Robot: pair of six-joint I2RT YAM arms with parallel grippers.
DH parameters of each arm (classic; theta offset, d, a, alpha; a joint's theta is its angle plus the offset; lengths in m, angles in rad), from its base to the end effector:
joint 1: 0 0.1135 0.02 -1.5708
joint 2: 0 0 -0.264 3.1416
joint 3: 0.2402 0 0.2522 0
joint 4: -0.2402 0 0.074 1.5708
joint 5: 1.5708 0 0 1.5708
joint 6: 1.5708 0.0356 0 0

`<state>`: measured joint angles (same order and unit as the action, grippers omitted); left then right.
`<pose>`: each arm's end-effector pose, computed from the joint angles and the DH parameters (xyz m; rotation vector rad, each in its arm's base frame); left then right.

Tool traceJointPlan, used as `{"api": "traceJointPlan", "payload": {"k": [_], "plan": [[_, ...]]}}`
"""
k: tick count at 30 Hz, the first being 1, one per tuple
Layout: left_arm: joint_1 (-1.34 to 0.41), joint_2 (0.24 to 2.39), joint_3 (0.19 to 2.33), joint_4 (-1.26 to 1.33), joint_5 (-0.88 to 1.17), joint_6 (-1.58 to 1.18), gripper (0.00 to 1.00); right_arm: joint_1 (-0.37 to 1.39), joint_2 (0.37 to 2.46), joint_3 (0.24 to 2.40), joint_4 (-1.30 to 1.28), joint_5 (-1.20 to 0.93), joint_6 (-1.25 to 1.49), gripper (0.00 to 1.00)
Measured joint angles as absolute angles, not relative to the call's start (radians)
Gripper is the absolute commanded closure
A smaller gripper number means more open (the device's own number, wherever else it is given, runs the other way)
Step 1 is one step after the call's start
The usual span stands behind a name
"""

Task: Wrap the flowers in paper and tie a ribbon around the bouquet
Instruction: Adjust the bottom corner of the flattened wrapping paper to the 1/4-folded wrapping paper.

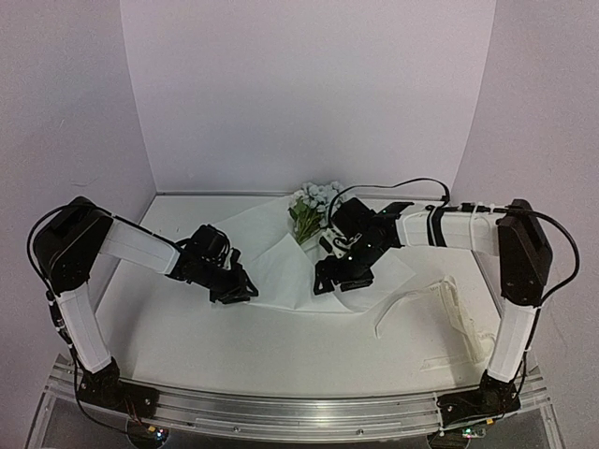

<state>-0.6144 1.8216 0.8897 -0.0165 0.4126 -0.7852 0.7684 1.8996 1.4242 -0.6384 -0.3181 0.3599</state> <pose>0.2711 -0.2088 0.1218 -0.0501 2.7543 -1.0094 0.2785 0.2847 0.2078 -0.6779 2.7519 0.7361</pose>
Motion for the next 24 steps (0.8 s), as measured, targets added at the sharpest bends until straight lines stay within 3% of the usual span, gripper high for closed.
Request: {"api": "traceJointPlan", "payload": {"k": [6, 16, 19, 24], "plan": [[-0.623, 1.809, 0.864, 0.016, 0.402, -0.812, 0.72, 0.769, 1.948, 1.419, -0.591, -0.35, 0.419, 0.44], [-0.641, 1.737, 0.796, -0.008, 0.382, -0.851, 0.72, 0.769, 2.002, 1.419, -0.564, -0.393, 0.442, 0.94], [-0.659, 1.7, 0.764, -0.022, 0.369, -0.872, 0.72, 0.769, 2.003, 1.419, -0.573, -0.433, 0.417, 1.0], [-0.728, 1.611, 0.714, -0.035, 0.34, -0.919, 0.71, 0.769, 2.002, 1.409, -0.632, -0.509, 0.352, 1.0]]}}
